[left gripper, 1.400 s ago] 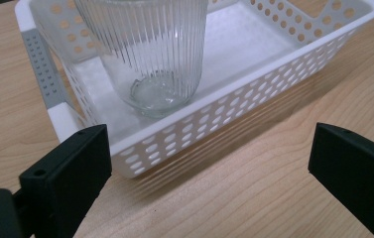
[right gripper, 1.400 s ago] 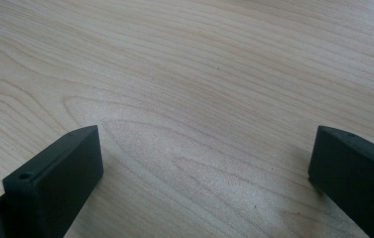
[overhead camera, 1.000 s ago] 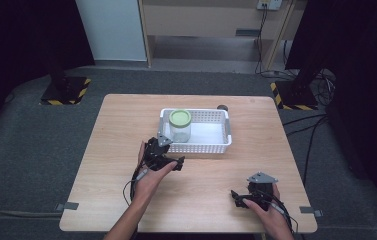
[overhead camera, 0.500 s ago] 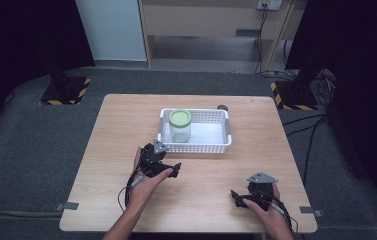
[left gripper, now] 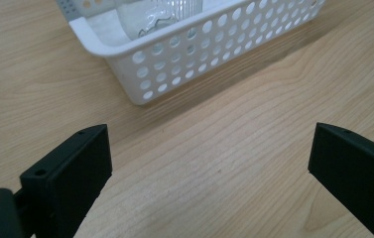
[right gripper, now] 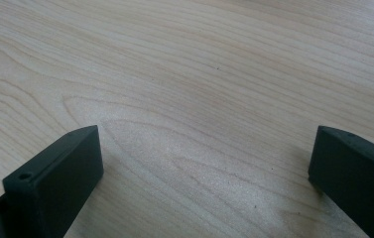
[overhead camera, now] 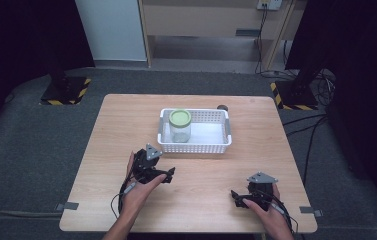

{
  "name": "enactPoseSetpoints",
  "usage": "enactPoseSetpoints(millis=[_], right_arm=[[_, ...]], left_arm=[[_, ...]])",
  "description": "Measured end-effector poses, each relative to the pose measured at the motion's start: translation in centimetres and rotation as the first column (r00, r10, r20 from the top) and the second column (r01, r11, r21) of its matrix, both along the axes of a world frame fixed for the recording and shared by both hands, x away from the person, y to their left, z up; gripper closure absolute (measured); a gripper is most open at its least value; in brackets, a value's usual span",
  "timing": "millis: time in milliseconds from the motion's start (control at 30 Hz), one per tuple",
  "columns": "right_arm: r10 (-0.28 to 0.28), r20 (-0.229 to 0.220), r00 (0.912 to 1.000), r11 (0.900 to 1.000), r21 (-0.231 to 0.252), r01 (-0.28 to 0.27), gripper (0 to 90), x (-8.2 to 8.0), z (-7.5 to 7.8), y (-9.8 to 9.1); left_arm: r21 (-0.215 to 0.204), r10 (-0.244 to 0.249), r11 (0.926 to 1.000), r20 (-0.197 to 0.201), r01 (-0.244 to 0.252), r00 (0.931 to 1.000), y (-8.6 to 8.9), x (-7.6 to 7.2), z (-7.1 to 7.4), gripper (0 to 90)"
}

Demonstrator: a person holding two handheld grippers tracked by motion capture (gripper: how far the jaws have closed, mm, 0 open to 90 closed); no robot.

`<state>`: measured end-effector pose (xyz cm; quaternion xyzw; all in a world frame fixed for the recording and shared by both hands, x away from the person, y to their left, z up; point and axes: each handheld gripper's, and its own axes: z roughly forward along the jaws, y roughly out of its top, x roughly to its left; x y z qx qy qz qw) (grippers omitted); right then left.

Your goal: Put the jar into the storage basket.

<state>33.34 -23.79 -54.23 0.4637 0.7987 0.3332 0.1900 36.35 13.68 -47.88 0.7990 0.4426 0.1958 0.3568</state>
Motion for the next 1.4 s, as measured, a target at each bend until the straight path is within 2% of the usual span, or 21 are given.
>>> enactPoseSetpoints(millis=[233, 600, 1033, 1267, 1400], right_arm=[[0.0, 0.0, 1.0, 1.0, 0.0, 0.0, 0.3, 0.0, 0.0, 0.0], [0.0, 0.0, 1.0, 1.0, 0.0, 0.0, 0.3, 0.0, 0.0, 0.0], [0.0, 0.0, 1.0, 1.0, 0.0, 0.0, 0.3, 0.0, 0.0, 0.0], [0.0, 0.0, 1.0, 1.0, 0.0, 0.0, 0.3, 0.0, 0.0, 0.0], [-0.002, 0.0, 1.0, 1.0, 0.0, 0.002, 0.3, 0.0, 0.0, 0.0]], left_arm=[[0.006, 0.015, 0.9999, -0.018, -0.015, 0.9997, 1.5, -0.9, -0.6, 1.8], [0.043, 0.044, 0.9982, -0.057, -0.042, 0.9974, 5.0, -2.2, -2.1, 1.5], [0.058, 0.081, 0.9954, -0.096, -0.076, 0.9921, 5.8, -2.8, -5.7, 1.6], [0.034, 0.075, 0.9967, -0.047, -0.073, 0.9961, 6.0, -3.3, -6.2, 0.0], [0.033, 0.072, 0.997, -0.049, -0.07, 0.9962, 6.0, -3.2, -6.2, 0.0]])
